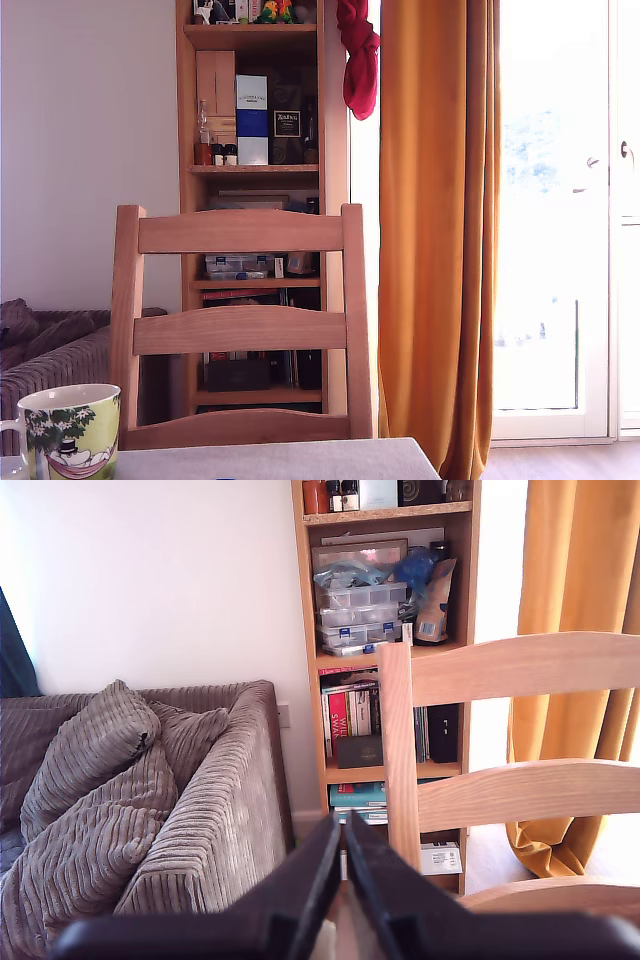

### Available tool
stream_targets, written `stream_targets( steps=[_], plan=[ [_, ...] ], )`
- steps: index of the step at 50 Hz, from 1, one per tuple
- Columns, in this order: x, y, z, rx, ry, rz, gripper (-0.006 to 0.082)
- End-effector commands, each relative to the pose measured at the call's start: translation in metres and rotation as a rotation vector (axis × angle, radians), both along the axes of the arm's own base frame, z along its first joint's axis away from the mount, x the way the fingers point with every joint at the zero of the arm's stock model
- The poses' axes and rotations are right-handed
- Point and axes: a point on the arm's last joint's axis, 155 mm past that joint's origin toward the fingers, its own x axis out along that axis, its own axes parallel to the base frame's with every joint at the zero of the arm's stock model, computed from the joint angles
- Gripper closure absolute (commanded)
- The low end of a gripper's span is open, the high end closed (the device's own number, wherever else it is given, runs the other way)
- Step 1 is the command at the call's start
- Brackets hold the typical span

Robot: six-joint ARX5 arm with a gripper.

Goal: Pick the blue coffee capsule and place it inside the green coffee cup

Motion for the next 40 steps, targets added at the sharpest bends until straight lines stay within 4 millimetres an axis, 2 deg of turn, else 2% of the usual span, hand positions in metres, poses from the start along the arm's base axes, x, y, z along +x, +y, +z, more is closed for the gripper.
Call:
stream_targets(
  steps=[1,10,19,24,31,40],
  plan=[
    [-0.002,0.001,-0.017,0.058,0.069,-0.012,0.0789],
    [-0.002,-0.004,-0.016,-0.026,0.064,-0.036,0.0789],
    [-0.003,-0.020,-0.010,-0.152,0.051,-0.123,0.0789],
    [-0.007,-0.043,-0.001,-0.240,0.037,-0.250,0.0789],
    [-0.023,-0.085,-0.005,-0.333,0.106,-0.485,0.0788],
    [-0.038,-0.112,-0.013,-0.367,0.178,-0.625,0.0788]
  ],
)
